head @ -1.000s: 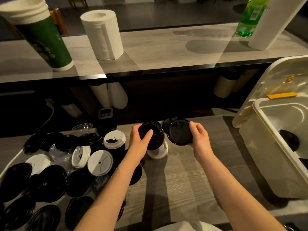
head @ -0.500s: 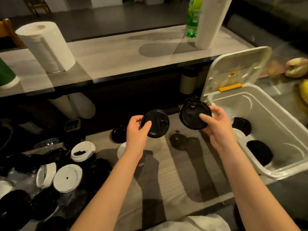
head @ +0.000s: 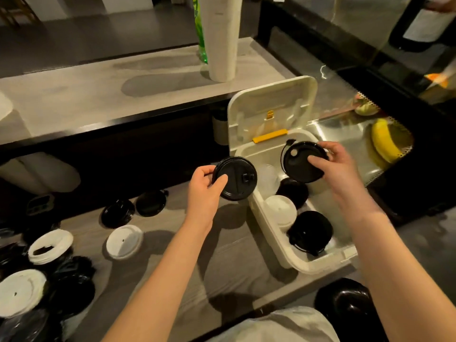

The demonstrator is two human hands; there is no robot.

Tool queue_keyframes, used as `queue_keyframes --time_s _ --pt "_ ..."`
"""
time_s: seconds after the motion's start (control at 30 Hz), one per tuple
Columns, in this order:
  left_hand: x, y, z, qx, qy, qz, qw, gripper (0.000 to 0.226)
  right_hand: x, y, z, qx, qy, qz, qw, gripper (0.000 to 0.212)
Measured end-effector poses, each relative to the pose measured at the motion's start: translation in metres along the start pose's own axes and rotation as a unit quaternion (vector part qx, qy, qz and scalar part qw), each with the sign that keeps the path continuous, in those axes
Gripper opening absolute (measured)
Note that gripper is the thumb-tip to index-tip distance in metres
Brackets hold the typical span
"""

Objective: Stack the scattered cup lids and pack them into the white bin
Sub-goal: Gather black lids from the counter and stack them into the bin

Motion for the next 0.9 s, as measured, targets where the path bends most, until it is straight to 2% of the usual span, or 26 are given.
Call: queue_keyframes --time_s 0.1,0.17,0.23,0.33,0.37,0.43,0.53,0.63,0.7,0.73,0.8,0.87,0.9 --pt "0.0 -0.024 0.001 0.006 -0.006 0.0 1.0 0.018 -0.006 0.016 0.019 0.077 -0.002 -0.169 0.983 0.033" --pt "0.0 -0.035 0.002 0.007 -0.004 -0.004 1.0 0.019 -0.007 0.017 0.022 0.173 -0.005 -0.271 0.947 0.031" --pt "0.001 -0.047 0.002 0.007 -0.003 -0.008 1.0 0.019 -0.013 0.016 0.018 0.284 -0.037 -0.348 0.893 0.031" --pt "0.003 -0.06 0.0 0.007 0.002 -0.007 1.0 0.019 -0.036 0.013 0.006 0.407 -0.071 -0.473 0.778 0.033" --pt "0.004 -0.064 -0.001 0.007 0.004 -0.009 1.0 0.019 -0.044 0.012 0.003 0.423 -0.076 -0.497 0.753 0.035" --pt "0.005 -0.069 -0.003 0.005 0.006 -0.012 1.0 0.02 -0.058 0.011 0.002 0.424 -0.071 -0.53 0.731 0.036" --pt "0.005 -0.072 -0.005 0.0 0.006 -0.008 1.0 0.022 -0.072 0.013 0.007 0.377 -0.014 -0.622 0.686 0.038" --pt "0.005 -0.075 -0.006 -0.003 0.001 -0.004 1.0 0.022 -0.082 0.01 0.009 0.355 0.043 -0.668 0.653 0.04" --pt "0.005 -0.075 -0.006 -0.005 0.001 -0.002 1.0 0.023 -0.083 0.01 0.011 0.357 0.049 -0.659 0.66 0.041" --pt "0.004 -0.076 -0.007 -0.004 0.0 0.0 1.0 0.024 -0.08 0.01 0.014 0.353 0.054 -0.641 0.68 0.041" --pt "0.003 -0.077 -0.007 0.001 -0.004 0.006 1.0 0.023 -0.065 0.009 0.021 0.315 0.072 -0.571 0.755 0.039" --pt "0.0 -0.08 -0.007 0.006 -0.009 0.011 1.0 0.018 -0.041 0.006 0.022 0.275 0.092 -0.452 0.843 0.039" --pt "-0.002 -0.082 -0.006 0.007 -0.008 0.013 1.0 0.018 -0.028 0.003 0.019 0.273 0.102 -0.384 0.876 0.043"
Point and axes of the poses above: each hand's wrist, its own z-axis towards the middle knuckle, its own y-axis out of the back of the hand, x = y × z, the point moved 6 cm from there along z, towards the middle knuckle
